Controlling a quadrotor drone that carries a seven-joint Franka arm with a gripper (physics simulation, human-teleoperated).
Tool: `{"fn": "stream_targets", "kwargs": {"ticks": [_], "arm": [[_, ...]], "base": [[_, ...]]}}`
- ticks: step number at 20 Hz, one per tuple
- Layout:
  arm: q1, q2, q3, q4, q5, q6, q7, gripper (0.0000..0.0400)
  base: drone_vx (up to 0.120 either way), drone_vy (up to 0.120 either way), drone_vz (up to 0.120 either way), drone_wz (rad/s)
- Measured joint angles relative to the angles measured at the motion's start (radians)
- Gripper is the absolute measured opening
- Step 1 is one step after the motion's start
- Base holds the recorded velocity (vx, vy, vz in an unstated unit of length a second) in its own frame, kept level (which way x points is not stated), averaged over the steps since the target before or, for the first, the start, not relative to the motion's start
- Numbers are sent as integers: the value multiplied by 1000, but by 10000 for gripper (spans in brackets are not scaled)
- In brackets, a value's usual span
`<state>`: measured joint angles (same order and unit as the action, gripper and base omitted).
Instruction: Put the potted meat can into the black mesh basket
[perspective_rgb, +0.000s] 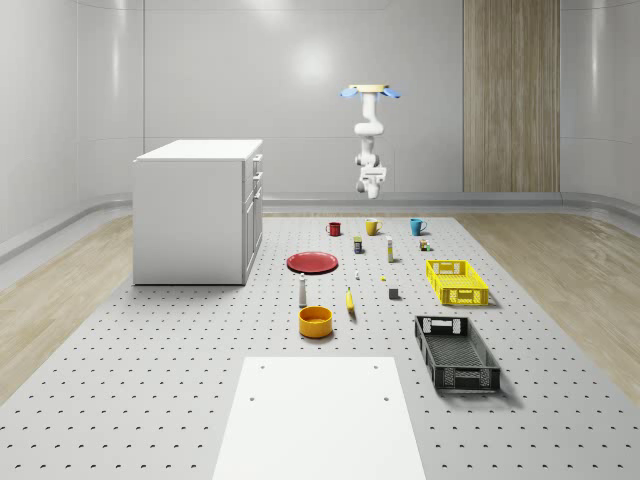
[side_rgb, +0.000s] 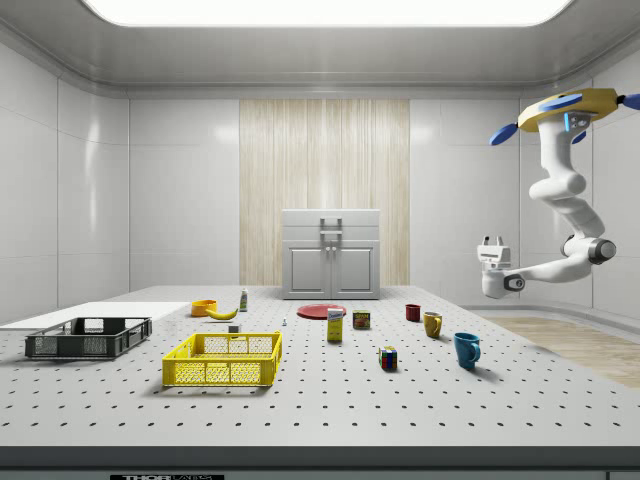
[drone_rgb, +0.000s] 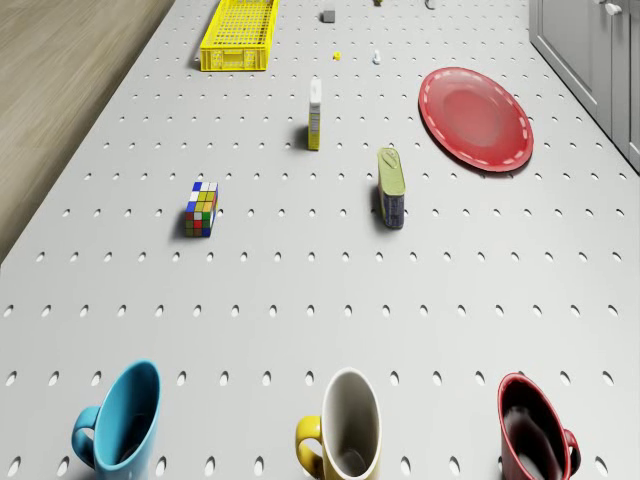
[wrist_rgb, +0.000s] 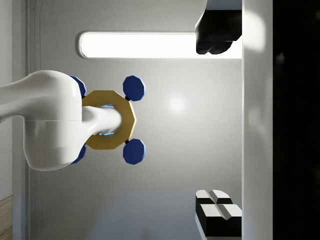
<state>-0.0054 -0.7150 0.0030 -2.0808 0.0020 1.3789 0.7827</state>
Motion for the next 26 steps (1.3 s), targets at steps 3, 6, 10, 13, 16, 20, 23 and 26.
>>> {"fn": "stream_targets", "kwargs": {"ticks": [3, 6, 10, 13, 16, 20, 23, 26], "arm": [[-1, 8, 0, 21, 0, -11, 0, 400], [-1, 11, 1, 32, 0, -16, 0, 400], [-2, 12, 1, 37, 1, -17, -1, 400], [-2, 12, 1, 38, 1, -16, -1, 400], [-2, 11, 2, 38, 1, -15, -1, 400], [-3, 9, 2, 36, 0, -12, -1, 400], [-3, 8, 3, 35, 0, -10, -1, 400], [-4, 6, 3, 34, -1, -8, -1, 400]], "base": [[120, -120, 0, 0], [120, -120, 0, 0], [120, -120, 0, 0], [120, -120, 0, 0], [120, -120, 0, 0], [120, -120, 0, 0], [120, -120, 0, 0], [120, -120, 0, 0]]}}
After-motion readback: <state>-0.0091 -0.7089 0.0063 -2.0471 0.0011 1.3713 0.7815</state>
